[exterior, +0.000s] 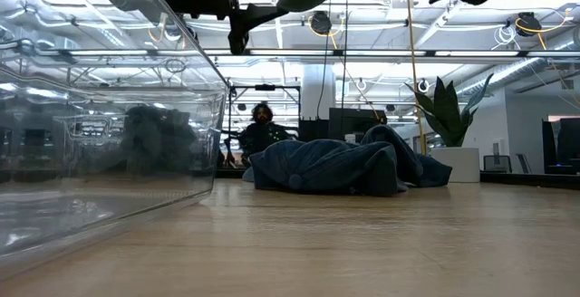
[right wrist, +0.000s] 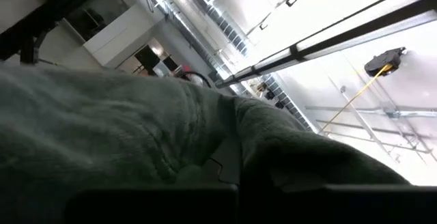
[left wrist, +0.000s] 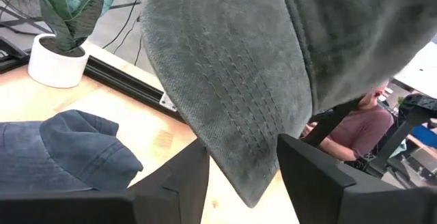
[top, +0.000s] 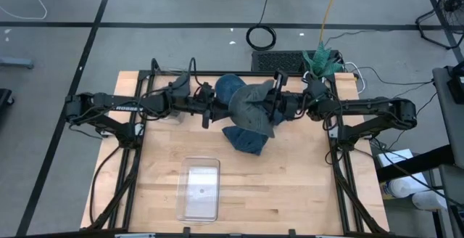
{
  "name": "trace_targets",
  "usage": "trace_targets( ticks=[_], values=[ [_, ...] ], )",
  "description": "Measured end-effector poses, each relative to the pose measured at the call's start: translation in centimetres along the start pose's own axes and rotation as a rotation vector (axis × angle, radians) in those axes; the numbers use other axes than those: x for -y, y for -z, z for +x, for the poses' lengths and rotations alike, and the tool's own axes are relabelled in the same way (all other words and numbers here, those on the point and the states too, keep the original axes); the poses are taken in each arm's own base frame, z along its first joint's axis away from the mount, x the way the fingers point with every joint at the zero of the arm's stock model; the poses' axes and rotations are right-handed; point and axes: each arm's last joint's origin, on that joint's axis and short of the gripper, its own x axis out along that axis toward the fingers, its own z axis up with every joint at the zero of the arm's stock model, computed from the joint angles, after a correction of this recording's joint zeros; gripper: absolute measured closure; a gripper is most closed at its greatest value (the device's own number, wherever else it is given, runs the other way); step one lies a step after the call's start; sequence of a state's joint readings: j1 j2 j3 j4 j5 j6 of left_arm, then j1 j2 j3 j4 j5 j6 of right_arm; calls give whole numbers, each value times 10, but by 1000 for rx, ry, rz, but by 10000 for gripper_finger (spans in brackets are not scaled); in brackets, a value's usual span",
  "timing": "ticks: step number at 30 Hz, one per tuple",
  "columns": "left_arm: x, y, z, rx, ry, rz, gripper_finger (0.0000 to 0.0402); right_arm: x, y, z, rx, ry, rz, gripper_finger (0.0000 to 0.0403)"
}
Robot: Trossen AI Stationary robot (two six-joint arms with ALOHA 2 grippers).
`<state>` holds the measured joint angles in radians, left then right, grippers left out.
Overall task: Pick & Place hat
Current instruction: Put the green cap into the top transparent bin
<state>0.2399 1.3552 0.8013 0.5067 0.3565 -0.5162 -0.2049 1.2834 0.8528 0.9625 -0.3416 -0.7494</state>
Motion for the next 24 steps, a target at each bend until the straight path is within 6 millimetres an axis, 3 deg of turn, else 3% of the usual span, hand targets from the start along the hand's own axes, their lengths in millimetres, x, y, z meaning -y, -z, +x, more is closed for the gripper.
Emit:
trace_targets(
  ticks=[13, 19, 24],
  values=[
    [2, -5, -1, 48, 24, -31, 116, 14, -15, 13, 43, 23, -35, 403],
    [-1, -12, -3, 101, 32, -22, 99, 24, -22, 21, 62, 35, -35, 403],
    [1, -17, -4, 145, 56, -49, 106, 22, -17, 27, 35, 16, -42, 403]
  ],
)
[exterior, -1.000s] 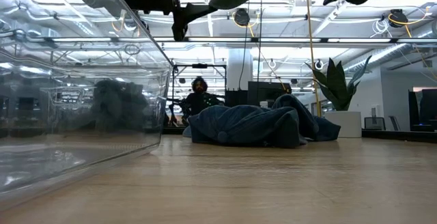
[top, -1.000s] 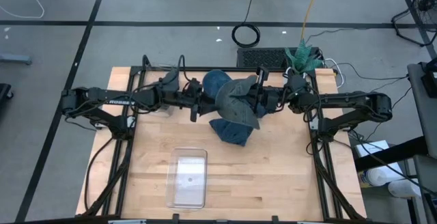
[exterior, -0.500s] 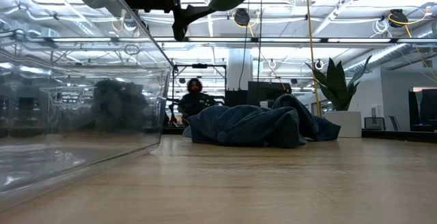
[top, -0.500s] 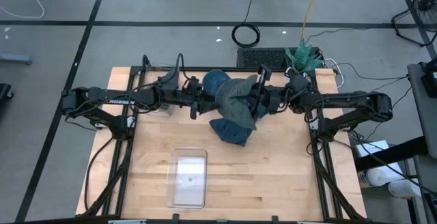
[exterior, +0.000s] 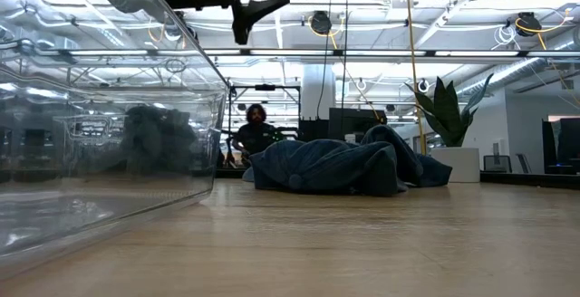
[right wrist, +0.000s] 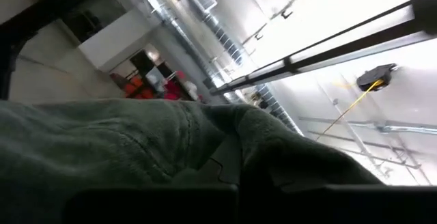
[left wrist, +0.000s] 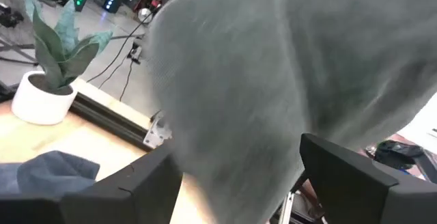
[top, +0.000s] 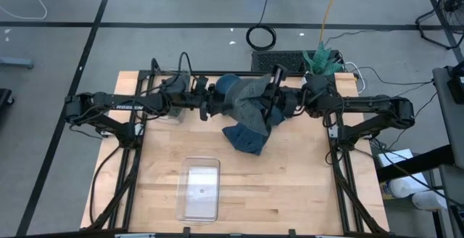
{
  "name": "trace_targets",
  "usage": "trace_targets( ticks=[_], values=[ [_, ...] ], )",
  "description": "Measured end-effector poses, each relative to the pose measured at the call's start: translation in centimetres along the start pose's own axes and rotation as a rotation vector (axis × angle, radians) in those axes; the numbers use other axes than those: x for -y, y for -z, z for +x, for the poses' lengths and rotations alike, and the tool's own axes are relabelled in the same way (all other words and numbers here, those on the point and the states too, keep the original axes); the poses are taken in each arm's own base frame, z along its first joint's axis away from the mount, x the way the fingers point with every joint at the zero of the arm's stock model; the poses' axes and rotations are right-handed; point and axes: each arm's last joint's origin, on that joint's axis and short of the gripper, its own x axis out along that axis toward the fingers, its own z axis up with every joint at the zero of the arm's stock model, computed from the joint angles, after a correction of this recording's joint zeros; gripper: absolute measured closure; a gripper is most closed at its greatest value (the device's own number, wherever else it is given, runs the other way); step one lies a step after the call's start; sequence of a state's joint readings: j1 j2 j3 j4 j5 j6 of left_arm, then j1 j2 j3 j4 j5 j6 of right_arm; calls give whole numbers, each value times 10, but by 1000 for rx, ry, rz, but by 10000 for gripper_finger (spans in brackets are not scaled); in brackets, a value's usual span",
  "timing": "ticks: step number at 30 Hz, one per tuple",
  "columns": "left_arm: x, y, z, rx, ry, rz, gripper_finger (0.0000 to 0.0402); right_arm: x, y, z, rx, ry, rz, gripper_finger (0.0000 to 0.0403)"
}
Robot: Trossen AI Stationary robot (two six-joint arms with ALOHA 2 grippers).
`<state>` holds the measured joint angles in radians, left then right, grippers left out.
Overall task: Pick & Place hat
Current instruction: Put the green cap into the top transparent bin
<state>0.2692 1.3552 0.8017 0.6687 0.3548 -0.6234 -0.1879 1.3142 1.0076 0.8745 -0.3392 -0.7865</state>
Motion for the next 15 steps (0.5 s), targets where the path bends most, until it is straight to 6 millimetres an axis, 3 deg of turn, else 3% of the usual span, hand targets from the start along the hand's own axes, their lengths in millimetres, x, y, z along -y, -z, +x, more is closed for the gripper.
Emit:
trace_targets(
  ticks=[15],
  values=[
    [10, 4, 3, -30, 94, 0, 138, -2, 9, 1, -128, 61, -134, 403]
  ],
)
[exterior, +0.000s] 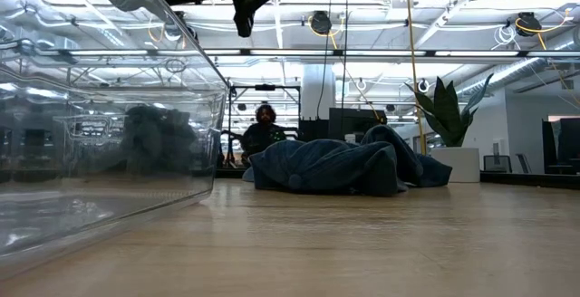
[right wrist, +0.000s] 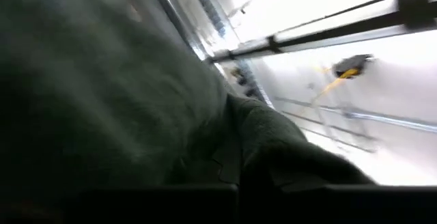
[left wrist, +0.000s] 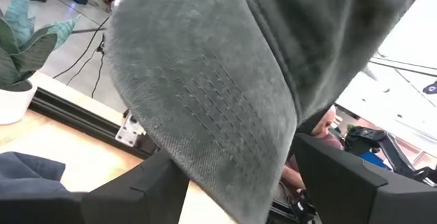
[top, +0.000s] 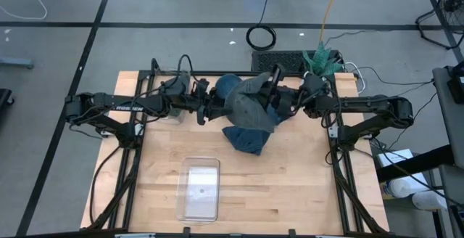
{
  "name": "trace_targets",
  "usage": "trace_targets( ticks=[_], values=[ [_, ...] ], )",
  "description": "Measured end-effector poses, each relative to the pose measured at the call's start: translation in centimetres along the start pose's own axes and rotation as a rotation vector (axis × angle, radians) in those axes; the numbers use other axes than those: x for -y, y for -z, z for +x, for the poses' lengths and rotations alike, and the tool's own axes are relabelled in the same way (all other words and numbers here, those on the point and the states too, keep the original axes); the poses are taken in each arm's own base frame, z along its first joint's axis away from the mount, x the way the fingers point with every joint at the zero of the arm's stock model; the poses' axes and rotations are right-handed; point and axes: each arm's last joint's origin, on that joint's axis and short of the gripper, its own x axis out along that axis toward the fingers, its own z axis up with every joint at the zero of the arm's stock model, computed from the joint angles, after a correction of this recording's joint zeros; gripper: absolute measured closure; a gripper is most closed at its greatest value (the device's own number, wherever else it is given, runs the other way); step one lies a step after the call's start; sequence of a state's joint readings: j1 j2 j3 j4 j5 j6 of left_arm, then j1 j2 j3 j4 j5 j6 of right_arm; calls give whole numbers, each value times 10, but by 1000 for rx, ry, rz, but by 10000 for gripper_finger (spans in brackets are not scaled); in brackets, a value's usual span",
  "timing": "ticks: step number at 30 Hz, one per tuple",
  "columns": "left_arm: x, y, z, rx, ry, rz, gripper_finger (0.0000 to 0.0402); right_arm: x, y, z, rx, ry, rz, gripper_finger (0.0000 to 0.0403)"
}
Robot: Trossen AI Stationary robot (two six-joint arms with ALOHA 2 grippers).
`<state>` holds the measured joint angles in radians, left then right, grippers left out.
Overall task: Pick & Place hat
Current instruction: Put the green cap into the top transparent bin
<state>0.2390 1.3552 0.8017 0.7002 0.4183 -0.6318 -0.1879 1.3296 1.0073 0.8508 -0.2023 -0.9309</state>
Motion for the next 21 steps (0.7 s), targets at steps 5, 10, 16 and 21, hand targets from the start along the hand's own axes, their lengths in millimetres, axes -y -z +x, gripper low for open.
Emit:
trace_targets(
  ticks=[5, 10, 16, 21],
  values=[
    [0, 0, 0, 3, 2, 3, 137, 6, -2, 0, -17, 86, -64, 403],
    [1, -2, 0, 20, 10, -34, 144, 7, -3, 0, -7, 95, -114, 403],
    [6, -4, 1, 72, 18, -46, 140, 9, -5, -1, 7, 122, -118, 403],
    [9, -2, 2, 67, 30, -55, 156, 9, -3, -1, -31, 131, -121, 403]
  ],
)
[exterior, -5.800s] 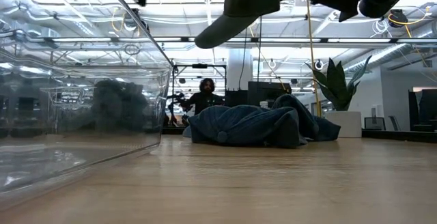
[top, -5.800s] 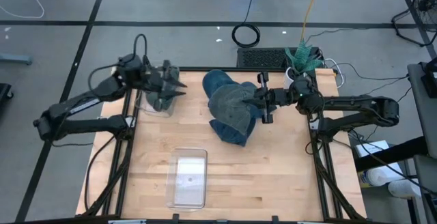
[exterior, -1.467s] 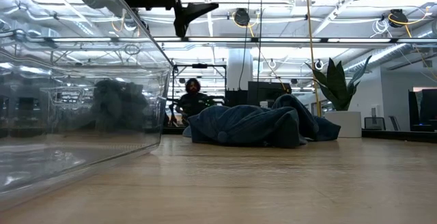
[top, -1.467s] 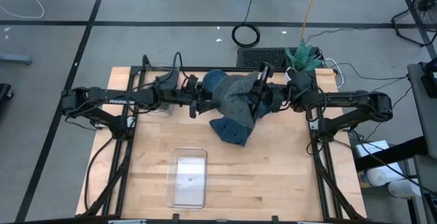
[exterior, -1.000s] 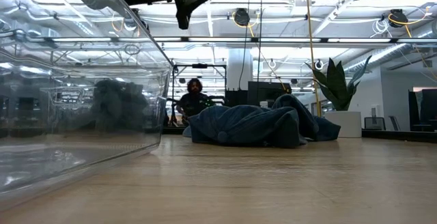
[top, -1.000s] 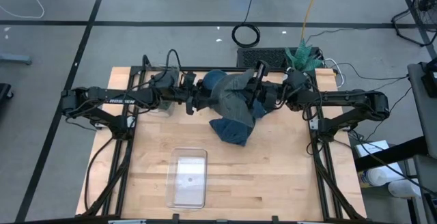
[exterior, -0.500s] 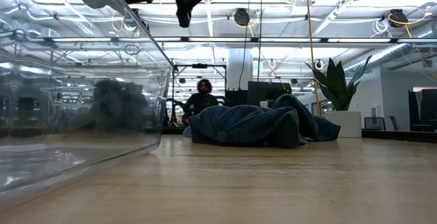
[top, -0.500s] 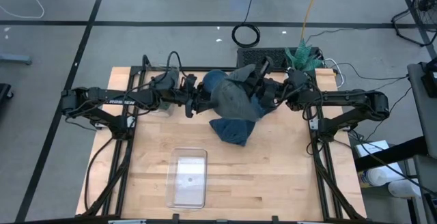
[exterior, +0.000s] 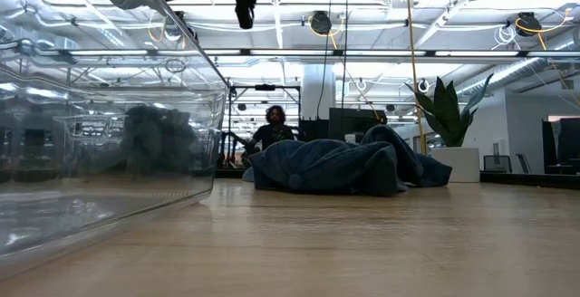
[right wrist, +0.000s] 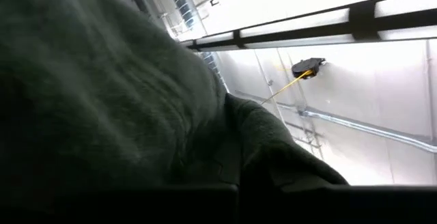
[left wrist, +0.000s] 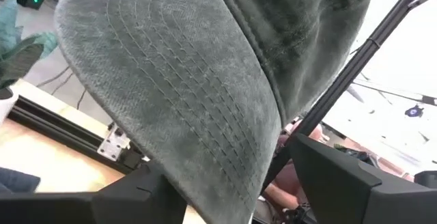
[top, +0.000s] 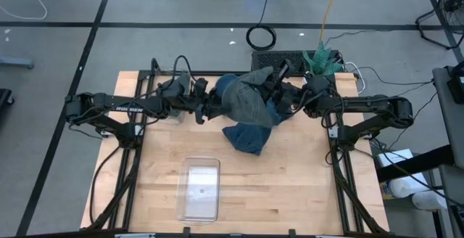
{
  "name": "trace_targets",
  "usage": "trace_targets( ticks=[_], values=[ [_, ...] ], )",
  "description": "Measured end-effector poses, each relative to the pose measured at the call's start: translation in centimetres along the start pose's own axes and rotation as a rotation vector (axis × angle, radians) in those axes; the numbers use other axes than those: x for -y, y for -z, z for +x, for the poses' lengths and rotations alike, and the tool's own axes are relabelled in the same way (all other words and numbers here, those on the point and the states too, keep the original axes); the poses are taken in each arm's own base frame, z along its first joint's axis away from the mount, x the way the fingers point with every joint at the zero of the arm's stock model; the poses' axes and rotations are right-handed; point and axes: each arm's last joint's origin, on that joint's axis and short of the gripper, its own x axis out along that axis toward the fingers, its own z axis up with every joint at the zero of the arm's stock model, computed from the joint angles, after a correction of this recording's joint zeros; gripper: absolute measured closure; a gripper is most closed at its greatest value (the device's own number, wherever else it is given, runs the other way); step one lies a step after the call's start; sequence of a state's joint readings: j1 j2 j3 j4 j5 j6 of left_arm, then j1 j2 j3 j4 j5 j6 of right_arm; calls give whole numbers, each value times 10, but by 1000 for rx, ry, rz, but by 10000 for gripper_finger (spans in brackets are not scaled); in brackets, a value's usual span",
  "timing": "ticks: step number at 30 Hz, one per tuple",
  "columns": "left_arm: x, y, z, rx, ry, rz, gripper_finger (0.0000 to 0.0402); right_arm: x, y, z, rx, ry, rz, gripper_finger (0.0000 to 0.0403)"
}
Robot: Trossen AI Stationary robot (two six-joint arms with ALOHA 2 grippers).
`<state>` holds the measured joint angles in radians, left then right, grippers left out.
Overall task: Pick & Place hat
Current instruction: Put the green cap into the top transparent bin
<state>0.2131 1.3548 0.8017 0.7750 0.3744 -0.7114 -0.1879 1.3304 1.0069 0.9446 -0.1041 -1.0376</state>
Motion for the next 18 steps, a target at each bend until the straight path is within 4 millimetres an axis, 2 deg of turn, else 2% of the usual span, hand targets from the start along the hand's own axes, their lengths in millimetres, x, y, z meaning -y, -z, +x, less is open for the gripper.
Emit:
trace_targets(
  ticks=[5, 13, 18],
  values=[
    [0, 0, 0, -9, 7, -8, 209, -2, 1, 0, -16, -22, 1, 403],
    [0, 0, -1, -36, 42, 45, 378, -10, 6, -1, -71, -106, 53, 403],
    [-3, -4, -4, -56, 59, 49, 383, -15, 9, -2, -112, -150, 113, 403]
  ],
)
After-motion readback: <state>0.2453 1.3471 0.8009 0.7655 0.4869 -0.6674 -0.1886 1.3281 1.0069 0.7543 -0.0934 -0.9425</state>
